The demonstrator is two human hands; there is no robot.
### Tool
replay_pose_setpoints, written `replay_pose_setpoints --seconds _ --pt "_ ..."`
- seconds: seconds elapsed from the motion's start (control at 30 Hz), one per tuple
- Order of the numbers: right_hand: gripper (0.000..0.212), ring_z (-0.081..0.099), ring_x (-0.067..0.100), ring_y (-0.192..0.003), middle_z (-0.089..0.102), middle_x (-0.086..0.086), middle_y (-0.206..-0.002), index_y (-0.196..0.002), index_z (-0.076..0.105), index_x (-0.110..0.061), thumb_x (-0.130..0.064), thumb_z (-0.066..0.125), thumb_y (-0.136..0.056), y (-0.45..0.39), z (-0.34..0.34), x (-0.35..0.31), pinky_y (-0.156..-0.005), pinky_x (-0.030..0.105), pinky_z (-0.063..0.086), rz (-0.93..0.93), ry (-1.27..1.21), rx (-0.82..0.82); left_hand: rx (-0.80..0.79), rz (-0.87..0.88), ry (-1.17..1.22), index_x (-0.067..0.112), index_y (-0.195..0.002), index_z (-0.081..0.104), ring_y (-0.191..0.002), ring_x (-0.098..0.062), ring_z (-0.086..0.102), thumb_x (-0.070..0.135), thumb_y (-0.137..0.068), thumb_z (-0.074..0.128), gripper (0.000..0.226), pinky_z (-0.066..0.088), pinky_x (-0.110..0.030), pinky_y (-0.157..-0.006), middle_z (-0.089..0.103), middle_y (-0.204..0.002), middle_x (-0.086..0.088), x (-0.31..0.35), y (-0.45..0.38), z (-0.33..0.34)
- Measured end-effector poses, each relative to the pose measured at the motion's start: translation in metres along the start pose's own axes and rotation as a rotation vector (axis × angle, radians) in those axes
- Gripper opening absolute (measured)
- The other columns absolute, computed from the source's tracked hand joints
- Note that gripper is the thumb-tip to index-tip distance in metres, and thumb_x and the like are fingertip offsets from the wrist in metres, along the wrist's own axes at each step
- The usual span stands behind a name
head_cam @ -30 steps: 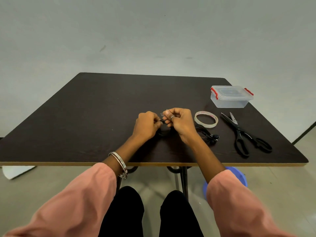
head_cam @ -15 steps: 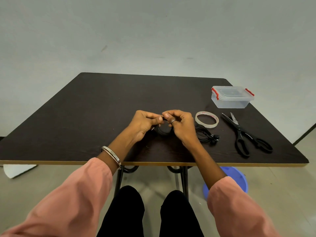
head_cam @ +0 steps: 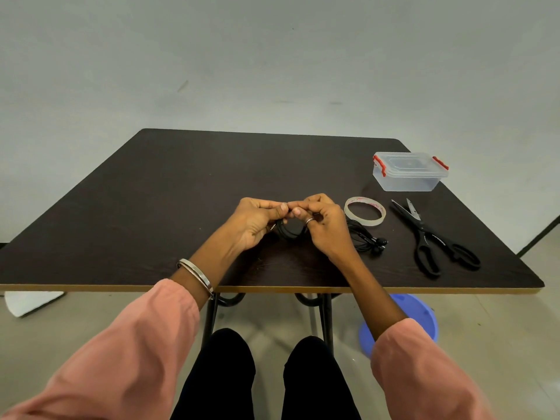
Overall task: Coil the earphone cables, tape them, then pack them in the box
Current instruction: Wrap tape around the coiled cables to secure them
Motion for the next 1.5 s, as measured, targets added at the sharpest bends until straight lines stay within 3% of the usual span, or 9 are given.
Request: replay_pose_setpoints --seconds 0.37,0.53,0.63,0.77,0.87,1.03,1.13,1.33,1.5 --pt "0.043 0.050 0.008 -0.082 0.046 0.004 -0.112 -0.124 0.063 -0.015 -0.012 0.072 -0.082 0.010 -0.007 -0.010 -0.077 0.008 0.045 -0.156 0.275 -0.219 -0.010 0.001 -0.001 -0.007 -0.091 0.070 -0.070 -0.015 0.070 -0.006 -0.087 0.061 0.010 0.057 -0.020 -0.063 0.074 -0.076 -0.011 0.003 0.001 0.004" --pt "0.030 0.051 0.011 -0.088 0.047 0.004 -0.104 -0.119 0.067 -0.020 -0.019 0.064 -0.090 0.013 -0.013 -0.010 -0.077 0.016 0.047 -0.074 0.148 -0.203 -0.074 0.055 -0.103 -0.004 -0.089 0.072 -0.078 -0.018 0.070 -0.005 -0.085 0.063 0.009 0.057 -0.026 -0.076 0.073 -0.083 -0.016 0.006 0.003 0.005" --pt "0.023 0.051 0.010 -0.094 0.048 0.006 -0.099 -0.109 0.071 -0.021 -0.021 0.051 -0.097 0.006 -0.018 -0.007 -0.083 0.020 0.045 0.024 0.059 -0.174 -0.115 0.130 -0.222 -0.007 -0.093 0.071 -0.078 -0.019 0.068 -0.003 -0.082 0.067 0.012 0.056 -0.027 -0.076 0.073 -0.084 -0.017 0.009 0.006 0.008" --pt "0.019 0.050 0.013 -0.097 0.053 -0.002 -0.096 -0.101 0.071 -0.023 -0.017 0.054 -0.095 -0.002 -0.019 -0.010 -0.086 0.027 0.041 -0.018 0.198 -0.165 -0.126 0.223 -0.353 -0.006 -0.098 0.071 -0.075 -0.015 0.069 -0.002 -0.081 0.069 0.018 0.055 -0.023 -0.072 0.073 -0.080 -0.013 0.016 0.008 0.014" --pt "0.018 0.049 0.016 -0.099 0.057 -0.003 -0.099 -0.100 0.072 -0.019 -0.015 0.056 -0.094 -0.002 -0.015 -0.008 -0.088 0.032 0.039 -0.025 0.302 -0.218 -0.143 0.246 -0.352 -0.001 -0.115 0.064 -0.076 -0.014 0.072 -0.003 -0.082 0.067 0.033 0.057 -0.026 -0.081 0.075 -0.075 -0.007 0.020 0.010 0.017" --pt "0.027 0.063 0.010 -0.106 0.069 0.001 -0.106 -0.118 0.064 -0.010 -0.014 0.045 -0.100 0.003 -0.017 -0.005 -0.097 0.029 0.048 0.116 -0.064 -0.173 -0.144 0.278 -0.354 0.005 -0.129 0.054 -0.075 -0.013 0.073 -0.001 -0.084 0.067 0.047 0.054 -0.017 -0.079 0.074 -0.068 -0.003 0.025 0.012 0.018" --pt "0.028 0.067 0.014 -0.102 0.072 0.007 -0.103 -0.123 0.059 -0.008 -0.014 0.051 -0.097 0.003 -0.020 -0.007 -0.094 0.028 0.051 0.118 -0.165 -0.142 -0.135 0.300 -0.407 0.007 -0.130 0.053 -0.079 -0.012 0.073 0.001 -0.084 0.068 0.048 0.052 -0.016 -0.084 0.074 -0.069 -0.002 0.027 0.013 0.017" --pt "0.022 0.071 0.018 -0.087 0.073 0.006 -0.090 -0.102 0.066 -0.013 -0.005 0.071 -0.082 0.001 -0.020 -0.008 -0.084 0.037 0.058 0.037 -0.075 -0.092 -0.103 0.304 -0.441 0.010 -0.128 0.056 -0.085 -0.018 0.073 0.003 -0.084 0.069 0.047 0.049 -0.030 -0.095 0.074 -0.077 -0.009 0.027 0.014 0.015" --pt "0.021 0.066 0.008 -0.089 0.072 0.003 -0.095 -0.105 0.072 -0.009 -0.006 0.068 -0.084 -0.002 -0.018 -0.012 -0.083 0.024 0.054 -0.043 0.168 -0.128 -0.110 0.331 -0.516 0.011 -0.122 0.059 -0.081 -0.017 0.073 0.003 -0.084 0.069 0.040 0.052 -0.037 -0.096 0.074 -0.076 -0.009 0.028 0.016 0.015"
Point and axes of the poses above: each hand's wrist, its own y-axis away from the middle knuckle, its own z-axis out of the palm, x = y × z, the point moved 7 cm from there along -y, towards the middle knuckle
